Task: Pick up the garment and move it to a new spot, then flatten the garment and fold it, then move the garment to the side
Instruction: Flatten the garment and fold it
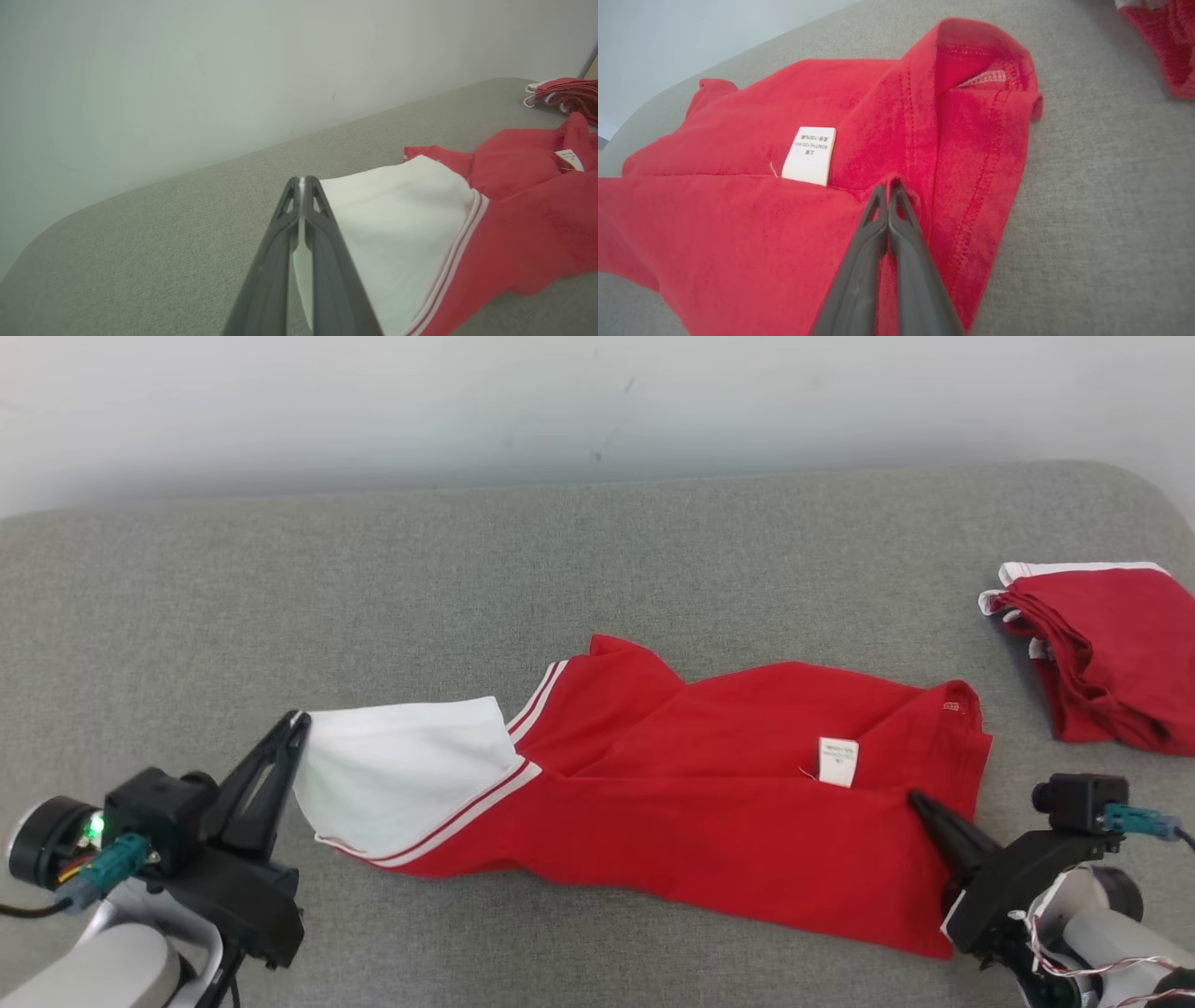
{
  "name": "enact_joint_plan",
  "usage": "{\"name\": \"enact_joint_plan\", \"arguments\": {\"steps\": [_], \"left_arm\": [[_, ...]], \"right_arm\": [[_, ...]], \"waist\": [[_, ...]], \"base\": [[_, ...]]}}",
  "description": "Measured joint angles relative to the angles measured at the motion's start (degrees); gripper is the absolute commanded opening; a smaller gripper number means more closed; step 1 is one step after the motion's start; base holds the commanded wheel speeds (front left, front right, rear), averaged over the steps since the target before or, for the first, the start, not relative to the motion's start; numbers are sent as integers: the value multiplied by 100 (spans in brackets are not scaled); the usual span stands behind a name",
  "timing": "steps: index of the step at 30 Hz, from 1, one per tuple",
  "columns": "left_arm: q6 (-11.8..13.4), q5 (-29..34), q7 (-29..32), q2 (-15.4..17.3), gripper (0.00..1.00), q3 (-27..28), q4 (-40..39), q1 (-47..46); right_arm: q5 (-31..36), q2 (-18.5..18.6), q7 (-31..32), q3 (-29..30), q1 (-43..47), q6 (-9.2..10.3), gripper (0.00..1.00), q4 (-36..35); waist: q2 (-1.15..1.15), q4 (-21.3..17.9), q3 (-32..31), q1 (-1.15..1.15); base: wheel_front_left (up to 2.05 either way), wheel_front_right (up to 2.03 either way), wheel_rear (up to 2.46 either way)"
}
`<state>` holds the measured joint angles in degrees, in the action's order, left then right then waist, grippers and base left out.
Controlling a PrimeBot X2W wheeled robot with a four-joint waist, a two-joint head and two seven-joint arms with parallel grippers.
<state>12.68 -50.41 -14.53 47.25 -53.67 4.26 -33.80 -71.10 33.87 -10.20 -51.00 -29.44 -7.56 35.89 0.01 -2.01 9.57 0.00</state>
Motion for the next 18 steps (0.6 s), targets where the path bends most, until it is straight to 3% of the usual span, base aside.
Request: {"name": "enact_joint_plan", "arguments": {"steps": [5, 10, 18], "left_arm": [[-68, -32, -9, -65, 0, 212, 8, -68], [-267, -140, -27, -70, 0, 524, -120, -326], [-485, -116, 98, 138, 0, 916, -512, -1121]], "right_arm": [[11, 304, -341, -21, -69, 0, 0, -281], [22, 750, -470, 390, -202, 0, 0, -911], [665, 1274, -492, 2006, -314, 0, 0, -2128]], "waist": [[0, -21, -109, 0], [0, -66, -317, 0], [0, -217, -772, -1]], "base": [[0, 0, 0], [0, 0, 0], [0, 0, 0]]}}
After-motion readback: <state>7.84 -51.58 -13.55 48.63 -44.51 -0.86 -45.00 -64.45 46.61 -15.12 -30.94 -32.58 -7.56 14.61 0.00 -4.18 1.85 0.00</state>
